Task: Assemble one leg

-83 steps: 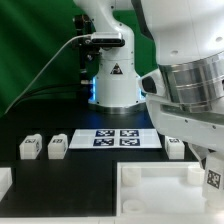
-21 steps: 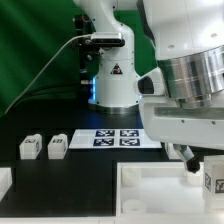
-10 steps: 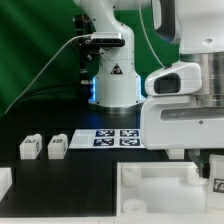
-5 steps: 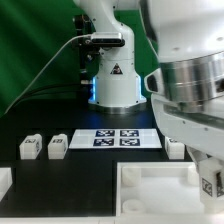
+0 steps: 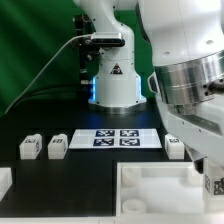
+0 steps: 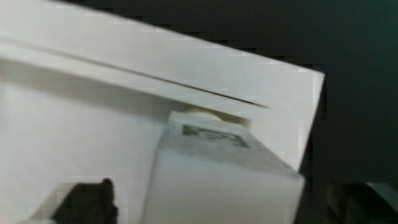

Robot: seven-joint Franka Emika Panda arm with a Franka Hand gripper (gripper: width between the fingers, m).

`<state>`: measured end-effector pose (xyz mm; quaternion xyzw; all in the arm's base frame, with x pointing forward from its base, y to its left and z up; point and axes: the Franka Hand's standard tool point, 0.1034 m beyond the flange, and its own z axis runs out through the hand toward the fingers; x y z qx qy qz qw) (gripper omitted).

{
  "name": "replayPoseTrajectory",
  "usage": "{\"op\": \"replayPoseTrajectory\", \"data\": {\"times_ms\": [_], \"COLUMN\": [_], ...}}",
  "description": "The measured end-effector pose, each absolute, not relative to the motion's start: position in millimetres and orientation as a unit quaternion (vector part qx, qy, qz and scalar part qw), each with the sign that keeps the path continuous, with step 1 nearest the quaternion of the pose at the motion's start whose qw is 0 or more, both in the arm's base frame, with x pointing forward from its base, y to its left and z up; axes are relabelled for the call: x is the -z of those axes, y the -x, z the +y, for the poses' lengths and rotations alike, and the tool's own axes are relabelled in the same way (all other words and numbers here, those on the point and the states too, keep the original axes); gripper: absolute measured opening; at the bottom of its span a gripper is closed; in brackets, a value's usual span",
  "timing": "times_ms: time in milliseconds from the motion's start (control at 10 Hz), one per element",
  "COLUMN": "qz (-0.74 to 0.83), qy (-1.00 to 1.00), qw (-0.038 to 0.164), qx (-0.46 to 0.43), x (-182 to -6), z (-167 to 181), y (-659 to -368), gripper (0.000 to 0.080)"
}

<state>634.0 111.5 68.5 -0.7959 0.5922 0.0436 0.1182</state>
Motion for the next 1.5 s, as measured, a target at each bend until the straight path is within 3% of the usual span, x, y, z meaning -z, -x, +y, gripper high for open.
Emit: {"op": "replayPoseTrajectory", "data": {"times_ms": [100, 300, 600, 700, 800, 900, 1000, 1100, 1200, 1300, 1400, 1500], "qz": [0.546, 0.364, 0.267, 0.178, 0.013, -0.047, -0.019, -0.016, 0.028, 0.091, 0.137, 0.196], "qy": [0.829, 0.922, 0.955, 0.978, 0.998, 0.997, 0.998, 0.998, 0.998, 0.994, 0.989, 0.979], "qw": [0.125, 0.128, 0.124, 0.107, 0.066, 0.057, 0.061, 0.061, 0.063, 0.063, 0.062, 0.062], "qx": [-0.018, 0.013, 0.025, 0.026, 0.017, 0.01, 0.013, 0.012, 0.009, 0.005, 0.001, -0.004], "x": [-66.2, -69.9, -67.4, -67.1, -67.2, -65.6, -65.5, -64.8, -64.8, -64.3, -63.4, -64.3], "z": [111.6, 113.9, 111.7, 114.3, 122.3, 122.6, 121.5, 121.7, 122.7, 121.1, 118.8, 119.5], "y": [-633.5, -634.4, -633.9, -631.5, -628.6, -630.7, -632.1, -631.5, -631.4, -631.0, -630.8, -631.4], "gripper": [0.0628, 0.0644, 0.0648, 0.0648, 0.0648, 0.0648, 0.0648, 0.0539, 0.0539, 0.0363, 0.0294, 0.0294]}}
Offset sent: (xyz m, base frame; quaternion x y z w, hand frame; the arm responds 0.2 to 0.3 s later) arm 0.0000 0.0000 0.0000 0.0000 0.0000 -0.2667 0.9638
